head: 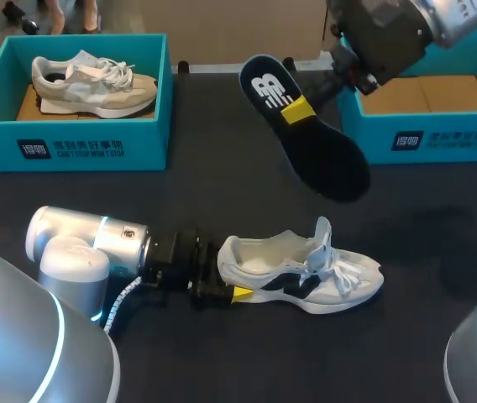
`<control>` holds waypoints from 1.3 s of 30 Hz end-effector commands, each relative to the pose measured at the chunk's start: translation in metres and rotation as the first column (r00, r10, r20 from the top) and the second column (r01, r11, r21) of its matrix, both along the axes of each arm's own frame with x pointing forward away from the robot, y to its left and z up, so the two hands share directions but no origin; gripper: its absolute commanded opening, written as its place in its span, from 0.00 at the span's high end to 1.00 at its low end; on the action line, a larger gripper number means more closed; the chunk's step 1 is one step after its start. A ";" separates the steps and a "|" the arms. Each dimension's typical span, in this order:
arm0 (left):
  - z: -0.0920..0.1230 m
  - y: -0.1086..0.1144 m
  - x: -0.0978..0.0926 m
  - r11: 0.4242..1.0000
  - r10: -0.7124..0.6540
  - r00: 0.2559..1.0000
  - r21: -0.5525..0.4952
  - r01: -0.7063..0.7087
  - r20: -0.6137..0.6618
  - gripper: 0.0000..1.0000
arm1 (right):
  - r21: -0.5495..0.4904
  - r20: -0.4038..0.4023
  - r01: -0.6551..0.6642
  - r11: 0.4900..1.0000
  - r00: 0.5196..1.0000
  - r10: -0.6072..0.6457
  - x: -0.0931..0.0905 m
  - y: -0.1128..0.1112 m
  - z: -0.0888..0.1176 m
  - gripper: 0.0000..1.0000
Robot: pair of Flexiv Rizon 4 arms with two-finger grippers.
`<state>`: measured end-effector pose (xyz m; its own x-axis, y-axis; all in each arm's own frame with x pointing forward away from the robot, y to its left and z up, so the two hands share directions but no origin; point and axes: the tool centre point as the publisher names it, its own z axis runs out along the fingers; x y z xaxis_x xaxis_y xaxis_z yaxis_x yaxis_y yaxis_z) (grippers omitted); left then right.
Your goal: Take the shoe out of the shoebox, open the shoe tongue, remove and reinsert the insole, then place the shoe into the shoebox
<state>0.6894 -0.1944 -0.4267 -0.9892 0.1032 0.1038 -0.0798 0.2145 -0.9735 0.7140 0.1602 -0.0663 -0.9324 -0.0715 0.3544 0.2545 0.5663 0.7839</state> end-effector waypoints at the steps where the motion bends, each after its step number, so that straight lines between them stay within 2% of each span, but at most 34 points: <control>1: -0.007 -0.001 0.001 1.000 0.001 1.000 0.002 -0.001 -0.001 1.00 | 0.039 0.016 0.008 0.999 1.000 -0.009 0.000 0.000 0.007 1.00; 3: -0.007 -0.001 0.001 1.000 0.001 1.000 0.002 -0.001 -0.001 1.00 | 0.054 0.018 0.045 0.998 0.999 -0.046 -0.005 -0.004 0.019 1.00; 6: -0.007 -0.001 0.001 1.000 0.001 1.000 0.002 -0.001 -0.001 1.00 | 0.114 0.021 0.077 0.990 0.997 -0.080 -0.024 -0.007 0.034 1.00; 7: -0.007 -0.001 0.001 1.000 0.001 1.000 0.002 -0.001 -0.001 1.00 | 0.174 0.018 0.083 0.981 0.996 -0.087 -0.030 -0.006 0.037 1.00; 10: -0.007 -0.001 0.001 1.000 0.001 1.000 0.002 -0.001 -0.001 1.00 | 0.232 -0.018 0.133 0.964 0.991 -0.133 -0.049 -0.003 0.045 1.00; 12: -0.007 -0.001 0.001 1.000 0.001 1.000 0.002 -0.001 -0.001 1.00 | 0.229 -0.031 0.147 0.962 0.989 -0.144 -0.064 0.002 0.052 1.00; 27: -0.007 -0.001 0.001 1.000 0.001 1.000 0.002 -0.001 -0.001 1.00 | 0.245 -0.041 0.161 0.956 0.987 -0.155 -0.061 0.000 0.054 1.00; 29: -0.007 -0.001 0.001 1.000 0.001 1.000 0.002 -0.001 -0.001 1.00 | 0.277 -0.051 0.166 0.946 0.986 -0.158 -0.065 -0.004 0.064 1.00; 35: -0.007 -0.001 0.001 1.000 0.001 1.000 0.002 -0.001 -0.001 1.00 | 0.264 -0.078 0.190 0.946 0.981 -0.175 -0.084 -0.010 0.098 1.00; 39: -0.007 -0.001 0.001 1.000 0.001 1.000 0.002 -0.001 -0.001 1.00 | 0.274 -0.074 0.203 0.940 0.979 -0.190 -0.091 -0.011 0.109 1.00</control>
